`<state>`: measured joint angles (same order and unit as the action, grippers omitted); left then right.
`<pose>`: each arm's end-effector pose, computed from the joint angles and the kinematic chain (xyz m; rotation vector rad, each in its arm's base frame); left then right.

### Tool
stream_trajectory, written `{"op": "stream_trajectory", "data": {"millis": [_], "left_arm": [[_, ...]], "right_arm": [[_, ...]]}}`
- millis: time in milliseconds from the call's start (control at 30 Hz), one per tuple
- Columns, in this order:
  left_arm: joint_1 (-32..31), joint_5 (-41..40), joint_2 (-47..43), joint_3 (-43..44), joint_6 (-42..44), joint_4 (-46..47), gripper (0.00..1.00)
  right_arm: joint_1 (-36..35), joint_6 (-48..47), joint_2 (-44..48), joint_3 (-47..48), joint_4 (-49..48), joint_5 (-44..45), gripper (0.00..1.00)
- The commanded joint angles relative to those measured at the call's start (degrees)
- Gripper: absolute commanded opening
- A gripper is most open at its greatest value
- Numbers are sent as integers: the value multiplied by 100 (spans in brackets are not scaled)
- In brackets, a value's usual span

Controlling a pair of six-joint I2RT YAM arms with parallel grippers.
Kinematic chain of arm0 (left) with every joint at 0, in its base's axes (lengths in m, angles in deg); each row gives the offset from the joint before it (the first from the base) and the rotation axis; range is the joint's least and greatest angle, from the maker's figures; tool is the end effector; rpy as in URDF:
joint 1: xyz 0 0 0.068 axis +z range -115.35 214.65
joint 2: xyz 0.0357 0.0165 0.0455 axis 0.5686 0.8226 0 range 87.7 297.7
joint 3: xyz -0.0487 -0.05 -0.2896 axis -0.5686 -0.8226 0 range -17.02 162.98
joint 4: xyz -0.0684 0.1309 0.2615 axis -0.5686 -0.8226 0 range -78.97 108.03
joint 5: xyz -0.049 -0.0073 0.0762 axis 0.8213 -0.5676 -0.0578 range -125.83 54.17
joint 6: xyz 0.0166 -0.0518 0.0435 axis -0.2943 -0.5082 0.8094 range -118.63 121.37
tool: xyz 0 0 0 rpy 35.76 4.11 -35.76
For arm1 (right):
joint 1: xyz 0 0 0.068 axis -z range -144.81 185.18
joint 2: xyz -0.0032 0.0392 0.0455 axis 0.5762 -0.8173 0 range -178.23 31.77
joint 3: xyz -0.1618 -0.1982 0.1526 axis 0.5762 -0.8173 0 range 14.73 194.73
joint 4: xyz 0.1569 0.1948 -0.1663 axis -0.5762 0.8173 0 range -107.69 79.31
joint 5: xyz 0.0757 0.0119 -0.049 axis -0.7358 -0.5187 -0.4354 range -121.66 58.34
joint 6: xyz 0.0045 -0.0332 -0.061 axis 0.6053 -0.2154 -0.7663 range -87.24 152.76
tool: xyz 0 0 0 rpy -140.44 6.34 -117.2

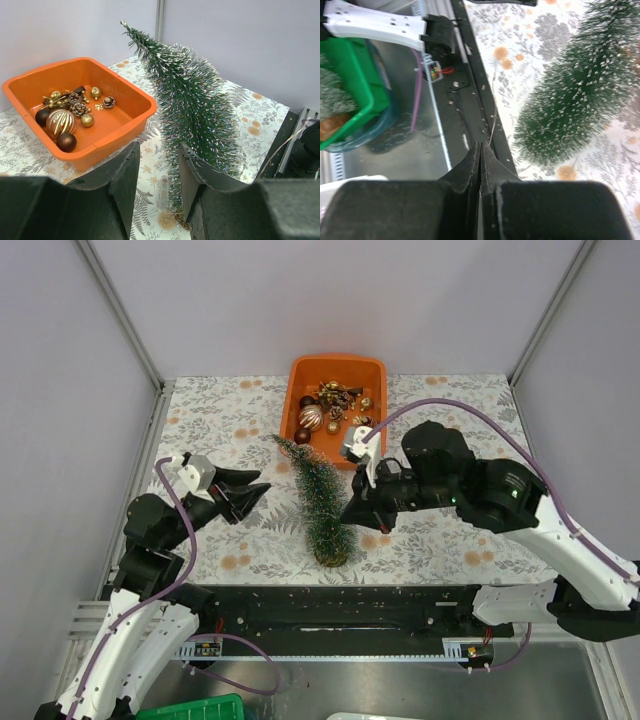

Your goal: Decorate the small christmas tree

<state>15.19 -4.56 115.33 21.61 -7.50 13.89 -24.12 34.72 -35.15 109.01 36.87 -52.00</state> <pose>0.1355 -0.0791 0.3760 0.5891 1.4005 -0.7929 0.1086 0.2216 0.5069 -1.2446 1.7825 1.0057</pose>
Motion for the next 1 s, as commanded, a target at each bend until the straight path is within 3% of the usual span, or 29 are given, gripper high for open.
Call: {"op": "stream_trajectory", "data": {"millis": [0,433,700,967], "left_arm": [[30,-147,-4,30,34,388,40],[30,-323,-206,153,596,-25,41],[30,-358,-259,109,675,-157,41],[22,-288,-285,101,851,-289,41]], "right_arm": [[-230,-616,-347,905,194,952,0],[-239,-2339,-2914,4071,880,1471,0],[-239,-2647,-3407,4441,609,1524,0],[-239,-3008,-3118,3678,-481,1603,0]]}}
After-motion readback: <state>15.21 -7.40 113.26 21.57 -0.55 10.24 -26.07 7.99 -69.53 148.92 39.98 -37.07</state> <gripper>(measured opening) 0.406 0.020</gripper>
